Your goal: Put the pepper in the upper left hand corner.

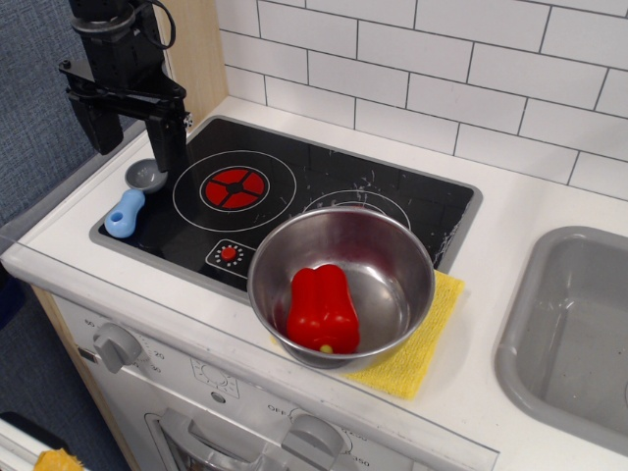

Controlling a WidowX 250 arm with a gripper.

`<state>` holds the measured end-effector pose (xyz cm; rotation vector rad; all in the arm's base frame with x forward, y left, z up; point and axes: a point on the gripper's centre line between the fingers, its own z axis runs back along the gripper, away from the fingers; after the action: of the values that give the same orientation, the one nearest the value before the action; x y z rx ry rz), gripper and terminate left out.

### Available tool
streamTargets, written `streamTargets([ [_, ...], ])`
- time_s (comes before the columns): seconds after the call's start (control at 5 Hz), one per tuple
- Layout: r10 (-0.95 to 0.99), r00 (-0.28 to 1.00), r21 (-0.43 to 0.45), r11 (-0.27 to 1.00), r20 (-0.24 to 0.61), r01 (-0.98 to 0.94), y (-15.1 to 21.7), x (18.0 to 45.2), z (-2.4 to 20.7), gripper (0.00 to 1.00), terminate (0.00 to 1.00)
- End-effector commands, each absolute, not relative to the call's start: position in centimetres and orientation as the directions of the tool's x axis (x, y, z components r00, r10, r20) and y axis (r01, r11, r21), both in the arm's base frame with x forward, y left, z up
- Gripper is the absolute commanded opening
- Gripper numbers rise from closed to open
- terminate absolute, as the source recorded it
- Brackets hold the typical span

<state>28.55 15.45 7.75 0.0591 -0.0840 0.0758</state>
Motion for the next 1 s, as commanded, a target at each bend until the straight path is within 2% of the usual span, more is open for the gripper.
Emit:
streamTargets([
  [0.0, 0.073, 0.994, 0.056, 0.995, 0.086, -0.078, 15.4, 28.5, 7.8, 1.00, 0.00],
  [0.4, -0.134, 0.985, 0.022, 0.991, 0.106, 0.133, 8.0, 26.7, 10.1, 1.00, 0.00],
  [0.6, -0.144, 0.986, 0.075, 0.988, 0.086, 0.138, 3.9, 25.2, 10.4, 1.00, 0.00],
  [0.8, -0.140, 0.989, 0.137, 0.982, 0.039, 0.133, -0.2, 24.7, 8.5, 1.00, 0.00],
])
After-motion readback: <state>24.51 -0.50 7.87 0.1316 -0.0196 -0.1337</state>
